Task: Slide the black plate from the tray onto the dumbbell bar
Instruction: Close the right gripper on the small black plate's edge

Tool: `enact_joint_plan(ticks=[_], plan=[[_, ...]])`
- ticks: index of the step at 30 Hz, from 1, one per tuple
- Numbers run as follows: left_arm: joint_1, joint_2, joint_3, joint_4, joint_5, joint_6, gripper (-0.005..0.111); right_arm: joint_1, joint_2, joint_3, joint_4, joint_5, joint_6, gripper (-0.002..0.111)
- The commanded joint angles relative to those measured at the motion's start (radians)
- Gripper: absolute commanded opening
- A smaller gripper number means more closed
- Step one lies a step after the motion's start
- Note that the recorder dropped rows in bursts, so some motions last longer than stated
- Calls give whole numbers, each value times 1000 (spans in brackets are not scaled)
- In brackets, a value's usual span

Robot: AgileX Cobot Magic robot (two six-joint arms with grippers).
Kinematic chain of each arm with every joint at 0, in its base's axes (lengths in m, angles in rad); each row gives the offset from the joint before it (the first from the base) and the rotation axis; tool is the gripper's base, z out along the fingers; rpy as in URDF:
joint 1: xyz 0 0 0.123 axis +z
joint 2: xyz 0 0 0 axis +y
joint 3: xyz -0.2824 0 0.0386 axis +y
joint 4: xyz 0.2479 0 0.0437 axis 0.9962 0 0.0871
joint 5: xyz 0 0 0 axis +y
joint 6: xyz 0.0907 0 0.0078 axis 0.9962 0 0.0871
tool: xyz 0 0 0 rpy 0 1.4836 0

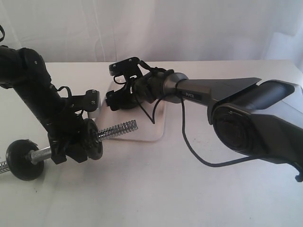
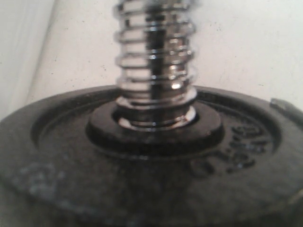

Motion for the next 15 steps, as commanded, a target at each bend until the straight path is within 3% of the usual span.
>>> enact_joint_plan(ticks=[1,15], plan=[[4,-37,-7,-42,48,-6,0,0,-28,10,-3,82,6,0],[4,-37,-7,-42,47,-6,0,-6,-110,10,51,118,6,0]])
